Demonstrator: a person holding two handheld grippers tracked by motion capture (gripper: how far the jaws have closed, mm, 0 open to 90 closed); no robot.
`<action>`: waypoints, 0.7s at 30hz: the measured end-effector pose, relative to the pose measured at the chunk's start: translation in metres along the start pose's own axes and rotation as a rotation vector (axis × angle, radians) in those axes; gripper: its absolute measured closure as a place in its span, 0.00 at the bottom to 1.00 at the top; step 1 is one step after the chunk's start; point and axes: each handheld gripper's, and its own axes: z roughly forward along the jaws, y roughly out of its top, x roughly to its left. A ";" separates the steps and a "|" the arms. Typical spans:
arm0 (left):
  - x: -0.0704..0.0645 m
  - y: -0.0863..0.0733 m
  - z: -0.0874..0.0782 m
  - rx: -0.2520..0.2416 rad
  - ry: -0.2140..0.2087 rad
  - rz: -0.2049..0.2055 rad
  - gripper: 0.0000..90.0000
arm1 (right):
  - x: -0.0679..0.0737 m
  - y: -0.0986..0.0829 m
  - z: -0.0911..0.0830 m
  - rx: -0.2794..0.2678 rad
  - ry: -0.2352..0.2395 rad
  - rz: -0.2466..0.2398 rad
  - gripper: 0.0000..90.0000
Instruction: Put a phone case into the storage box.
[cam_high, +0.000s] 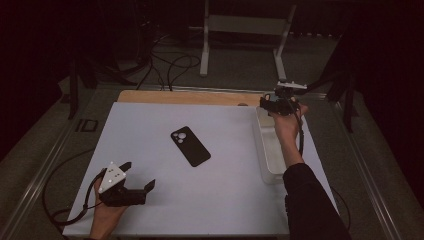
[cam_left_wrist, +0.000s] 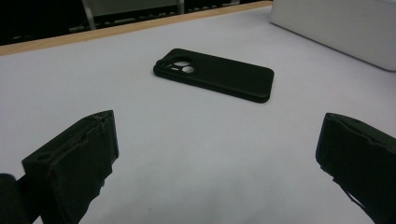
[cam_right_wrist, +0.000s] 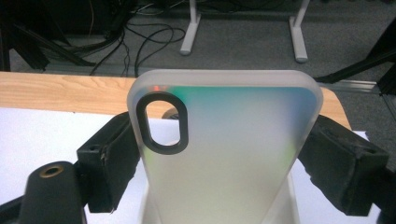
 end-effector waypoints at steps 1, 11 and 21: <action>0.000 0.000 0.000 0.001 -0.001 0.001 0.00 | 0.000 0.000 0.000 0.000 0.000 0.000 0.18; 0.000 0.000 0.000 0.001 -0.001 0.000 0.00 | 0.004 -0.006 0.011 0.040 -0.009 -0.006 0.18; 0.000 0.000 -0.001 -0.002 -0.003 -0.001 0.00 | 0.005 -0.009 0.017 0.058 -0.026 -0.006 0.18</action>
